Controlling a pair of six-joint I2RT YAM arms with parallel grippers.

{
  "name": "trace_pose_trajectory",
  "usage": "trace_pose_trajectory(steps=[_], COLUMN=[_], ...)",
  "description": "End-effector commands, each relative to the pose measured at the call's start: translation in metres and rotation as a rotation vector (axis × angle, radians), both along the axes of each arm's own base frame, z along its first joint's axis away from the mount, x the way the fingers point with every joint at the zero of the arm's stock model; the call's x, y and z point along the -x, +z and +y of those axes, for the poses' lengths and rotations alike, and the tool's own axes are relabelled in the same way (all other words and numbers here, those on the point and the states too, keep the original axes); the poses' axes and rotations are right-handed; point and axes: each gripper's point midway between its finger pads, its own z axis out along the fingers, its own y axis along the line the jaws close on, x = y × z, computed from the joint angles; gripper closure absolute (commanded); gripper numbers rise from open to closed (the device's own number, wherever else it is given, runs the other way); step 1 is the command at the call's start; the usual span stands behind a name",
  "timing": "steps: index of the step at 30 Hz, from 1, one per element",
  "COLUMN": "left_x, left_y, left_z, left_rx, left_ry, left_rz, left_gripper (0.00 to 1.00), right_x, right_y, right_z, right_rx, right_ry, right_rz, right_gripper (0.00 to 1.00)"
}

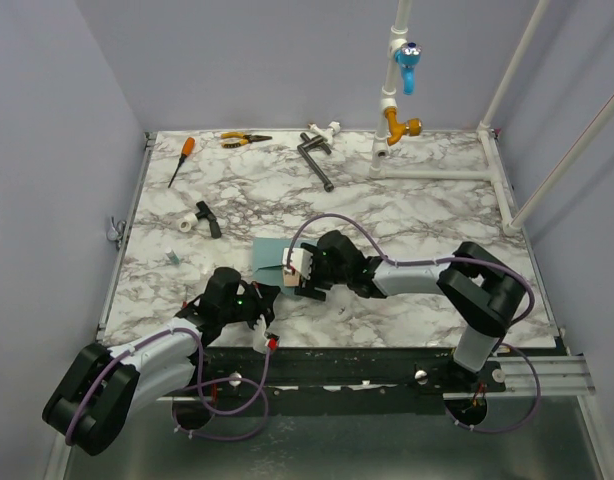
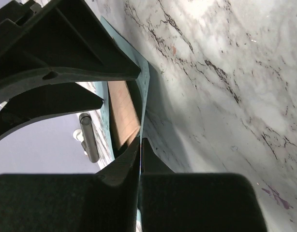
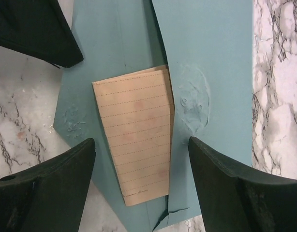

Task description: Place the letter into the envelope and seal it

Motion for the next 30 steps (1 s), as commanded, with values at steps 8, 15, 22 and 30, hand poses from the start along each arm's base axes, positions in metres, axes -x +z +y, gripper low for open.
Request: trace_pose_trajectory(steps=[8, 15, 22, 30], left_x=[0.009, 0.008, 0.009, -0.006], left_y=[0.003, 0.006, 0.005, 0.003], left_z=[-0.009, -0.011, -0.009, -0.001], left_rx=[0.030, 0.035, 0.034, -0.005], left_ry=[-0.066, -0.067, -0.062, 0.026], left_rz=[0.027, 0.027, 0.027, 0.040], left_gripper=[1.00, 1.00, 1.00, 0.75], right_x=[-0.031, -0.050, -0.059, -0.052], right_y=[0.003, 0.002, 0.005, 0.003], right_z=[0.010, 0.011, 0.015, 0.012], right_rx=[-0.031, -0.021, 0.000, 0.016], right_ry=[-0.089, -0.137, -0.107, -0.076], right_rz=[-0.096, -0.165, -0.237, -0.219], right_gripper=[0.21, 0.21, 0.21, 0.21])
